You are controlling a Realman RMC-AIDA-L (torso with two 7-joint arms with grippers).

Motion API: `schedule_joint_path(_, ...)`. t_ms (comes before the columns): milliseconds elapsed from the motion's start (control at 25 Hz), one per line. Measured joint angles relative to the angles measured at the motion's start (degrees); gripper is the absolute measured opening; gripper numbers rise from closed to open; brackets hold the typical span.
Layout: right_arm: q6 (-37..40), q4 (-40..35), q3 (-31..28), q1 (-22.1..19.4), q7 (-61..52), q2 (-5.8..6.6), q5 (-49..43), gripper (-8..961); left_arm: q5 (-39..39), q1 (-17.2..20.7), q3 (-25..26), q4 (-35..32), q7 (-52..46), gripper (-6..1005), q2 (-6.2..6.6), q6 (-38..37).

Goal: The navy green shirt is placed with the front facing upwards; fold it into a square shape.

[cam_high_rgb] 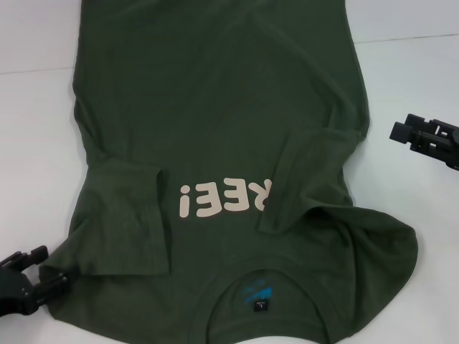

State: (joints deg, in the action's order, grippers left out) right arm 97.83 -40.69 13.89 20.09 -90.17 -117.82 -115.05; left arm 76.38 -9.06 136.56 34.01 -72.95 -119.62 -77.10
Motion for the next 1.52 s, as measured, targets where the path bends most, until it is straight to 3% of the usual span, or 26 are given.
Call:
schedule_joint_path(320, -0.15, 0.0, 0.0, 0.11, 0.07, -0.03, 0.17, 667, -0.25, -0.1, 0.95, -0.29, -0.14, 811, 0.09, 0.01)
schedule_joint_path(920, -0.59, 0.02, 0.0, 0.21, 0.12, -0.12, 0.27, 667, -1.62, -0.64, 0.24, -0.21, -0.34, 190, 0.16, -0.67)
schedule_joint_path(1040, -0.8, 0.57, 0.0, 0.24, 0.16, -0.01, 0.27, 667, -2.05, -0.64, 0.29, -0.02, -0.34, 109, 0.1, -0.88)
schedule_joint_path(1520, -1.27, 1.3, 0.25, 0.01, 0.38, 0.24, -0.08, 667, -2.11, -0.56, 0.91, 0.14, -0.02, 102, 0.16, -1.11)
